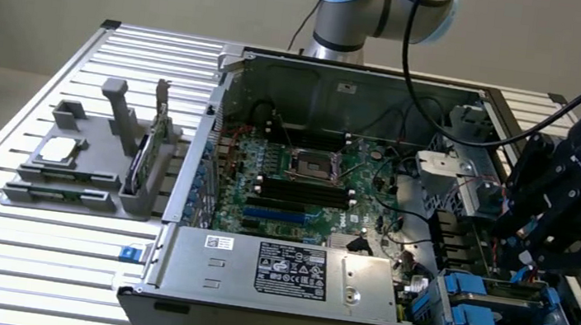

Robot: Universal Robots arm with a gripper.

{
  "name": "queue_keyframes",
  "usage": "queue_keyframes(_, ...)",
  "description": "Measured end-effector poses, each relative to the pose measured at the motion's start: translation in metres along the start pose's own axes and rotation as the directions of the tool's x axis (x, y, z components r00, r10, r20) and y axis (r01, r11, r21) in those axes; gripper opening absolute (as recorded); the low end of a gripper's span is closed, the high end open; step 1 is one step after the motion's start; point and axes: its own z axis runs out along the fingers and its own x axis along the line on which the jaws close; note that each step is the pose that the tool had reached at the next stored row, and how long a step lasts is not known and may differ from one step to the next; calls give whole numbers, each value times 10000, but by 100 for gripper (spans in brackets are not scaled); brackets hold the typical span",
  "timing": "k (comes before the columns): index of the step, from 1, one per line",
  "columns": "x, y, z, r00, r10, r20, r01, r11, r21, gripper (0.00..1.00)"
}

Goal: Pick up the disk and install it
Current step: 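Insert the second disk wire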

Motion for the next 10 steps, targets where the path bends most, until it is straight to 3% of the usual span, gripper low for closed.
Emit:
queue_keyframes(6, 16, 0, 3, 10000, 1, 16, -1, 10000, -13, 38)
queue_keyframes(8, 22, -1, 3, 10000, 2, 23, -2, 10000, -14, 26)
queue_keyframes(10, 27, -1, 4, 10000, 3, 30, -3, 10000, -14, 20)
